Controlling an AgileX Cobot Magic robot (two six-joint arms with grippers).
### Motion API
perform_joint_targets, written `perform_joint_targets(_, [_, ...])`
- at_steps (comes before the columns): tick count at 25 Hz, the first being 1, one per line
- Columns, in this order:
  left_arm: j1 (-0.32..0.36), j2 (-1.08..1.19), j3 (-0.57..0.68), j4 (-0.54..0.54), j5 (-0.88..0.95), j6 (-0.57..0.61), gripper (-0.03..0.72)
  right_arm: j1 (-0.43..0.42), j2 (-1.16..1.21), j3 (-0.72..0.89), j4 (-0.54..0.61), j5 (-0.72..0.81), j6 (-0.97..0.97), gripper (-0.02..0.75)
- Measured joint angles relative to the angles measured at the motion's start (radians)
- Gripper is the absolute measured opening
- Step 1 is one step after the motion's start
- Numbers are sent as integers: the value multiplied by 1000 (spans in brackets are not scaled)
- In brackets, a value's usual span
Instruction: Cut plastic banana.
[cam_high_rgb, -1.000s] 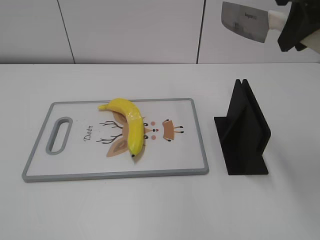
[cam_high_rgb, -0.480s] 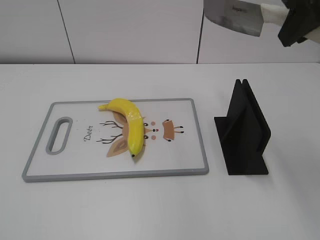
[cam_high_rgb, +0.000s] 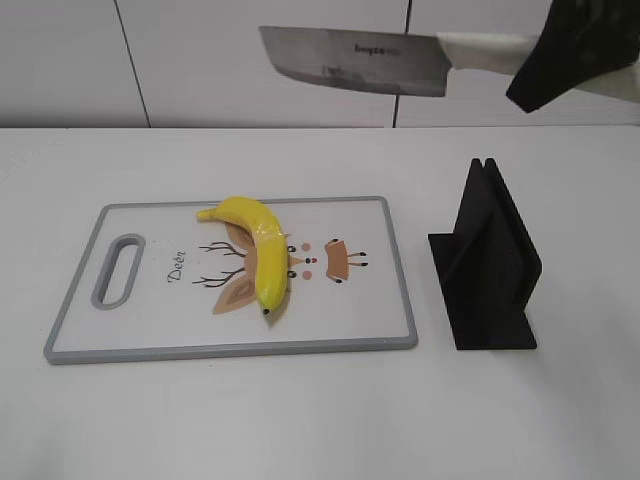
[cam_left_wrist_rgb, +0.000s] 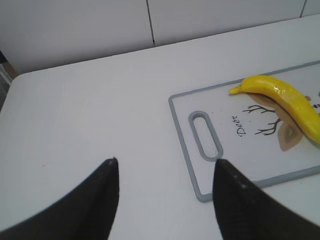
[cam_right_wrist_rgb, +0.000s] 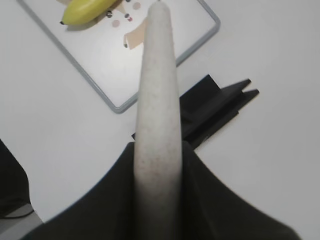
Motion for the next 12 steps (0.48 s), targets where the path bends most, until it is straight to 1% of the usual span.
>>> perform_joint_targets(3, [0,144,-71,-22,-40,64,560,0,41,-2,41,-11,-133,169])
perform_joint_targets(7, [0,331,-190,-75,-67,206,560,1,111,-26,51,-54,-235,169])
perform_joint_targets(10, [0,468,-292,-163,-77,350,560,1,167,-60,58,-60,-328,169])
perform_joint_targets(12, [0,566,-373,-249,-66,455,560,1,206,-91,71,-61,-372,169])
